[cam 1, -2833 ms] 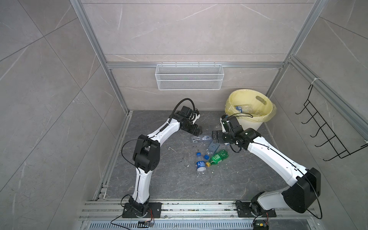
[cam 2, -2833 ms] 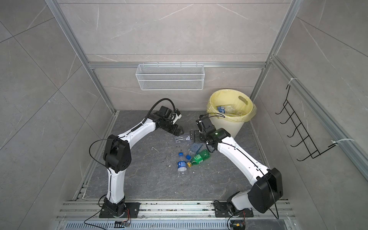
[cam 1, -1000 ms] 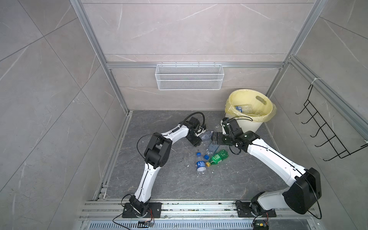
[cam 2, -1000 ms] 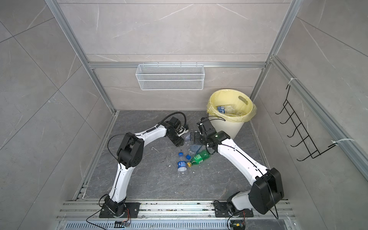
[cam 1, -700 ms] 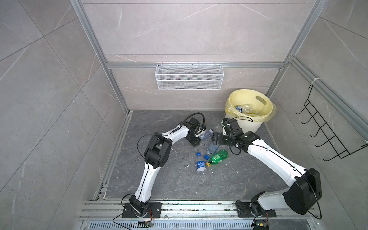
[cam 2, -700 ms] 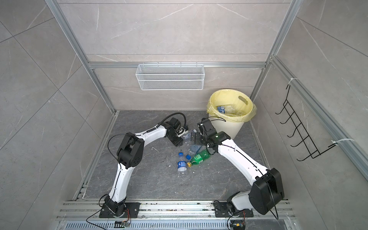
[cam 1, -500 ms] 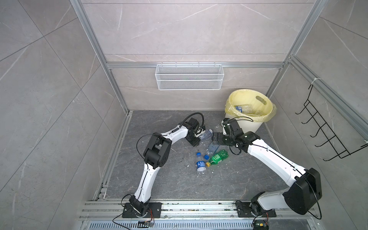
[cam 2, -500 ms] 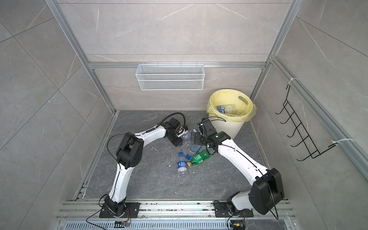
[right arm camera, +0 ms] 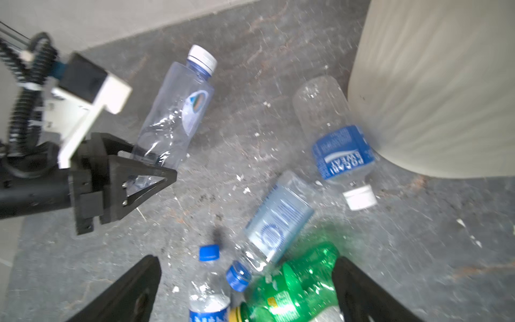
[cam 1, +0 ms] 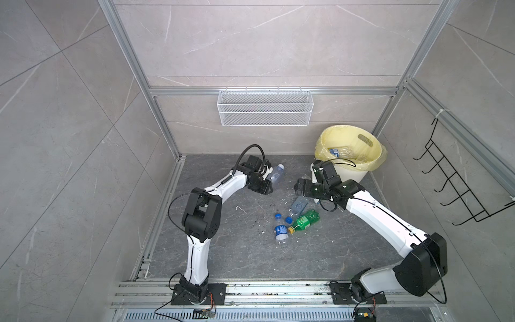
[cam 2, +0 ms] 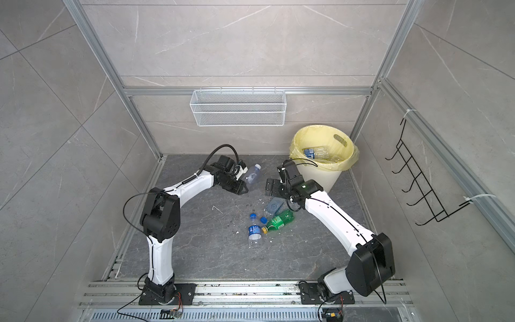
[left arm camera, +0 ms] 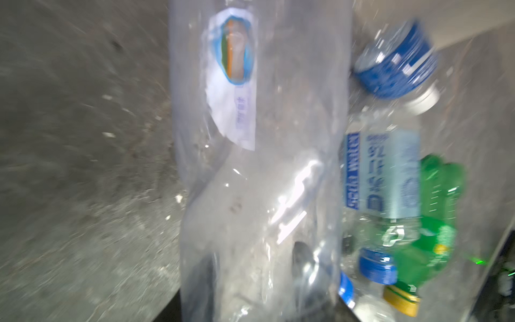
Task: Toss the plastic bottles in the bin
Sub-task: 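Raise the small-label bottle toward the right gripper while the right gripper grasps its neck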
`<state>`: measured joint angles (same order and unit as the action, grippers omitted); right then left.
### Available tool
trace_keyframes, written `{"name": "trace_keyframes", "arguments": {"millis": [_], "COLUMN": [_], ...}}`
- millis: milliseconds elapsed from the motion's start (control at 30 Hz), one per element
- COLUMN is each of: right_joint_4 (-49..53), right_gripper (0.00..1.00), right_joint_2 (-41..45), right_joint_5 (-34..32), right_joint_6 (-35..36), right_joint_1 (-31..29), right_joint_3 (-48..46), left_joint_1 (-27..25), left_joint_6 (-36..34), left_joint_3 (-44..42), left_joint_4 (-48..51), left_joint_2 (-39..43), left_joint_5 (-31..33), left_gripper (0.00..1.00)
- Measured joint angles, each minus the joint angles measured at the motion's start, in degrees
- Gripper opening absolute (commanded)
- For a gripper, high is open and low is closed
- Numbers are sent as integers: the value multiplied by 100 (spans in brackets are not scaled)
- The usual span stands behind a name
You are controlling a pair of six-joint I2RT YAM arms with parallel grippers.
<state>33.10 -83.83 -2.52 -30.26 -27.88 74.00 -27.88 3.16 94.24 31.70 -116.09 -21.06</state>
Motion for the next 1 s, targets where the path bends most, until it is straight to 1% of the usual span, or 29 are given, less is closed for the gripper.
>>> {"name": "trace_keyframes", "arguments": {"millis": [133, 267, 367, 467, 667, 1000], "right_joint_4": [-181, -393, -586, -697, -872, -1167], "right_gripper": [100, 99, 99, 100, 97, 91], "right_joint_2": [-302, -592, -815, -1029, -1405, -2197], "right_joint_5": [197, 463, 673, 828, 992, 1349], "right_joint_6": [-249, -581, -846, -1056, -1303, -1482], "right_joint_1": [7, 15, 15, 15, 15, 15], "right_joint_3": [376, 669, 870, 1078, 1443, 1965], "left_joint_1": [90, 92, 92, 87, 87, 20], "left_joint_6": [592, 1172, 1569, 1950, 2461, 2813], "left_joint_3": [-323, -955, -1445, -1711, -1779, -1810], "left_joint_4": [-291, -772, -1152, -1495, -1982, -2293], "left_joint_2": [570, 1058, 1294, 1366, 1399, 1534], "left_joint_5": [-293, -625, -826, -1021, -1386, -1554], "left_gripper": [42, 41, 42, 42, 41, 42]}}
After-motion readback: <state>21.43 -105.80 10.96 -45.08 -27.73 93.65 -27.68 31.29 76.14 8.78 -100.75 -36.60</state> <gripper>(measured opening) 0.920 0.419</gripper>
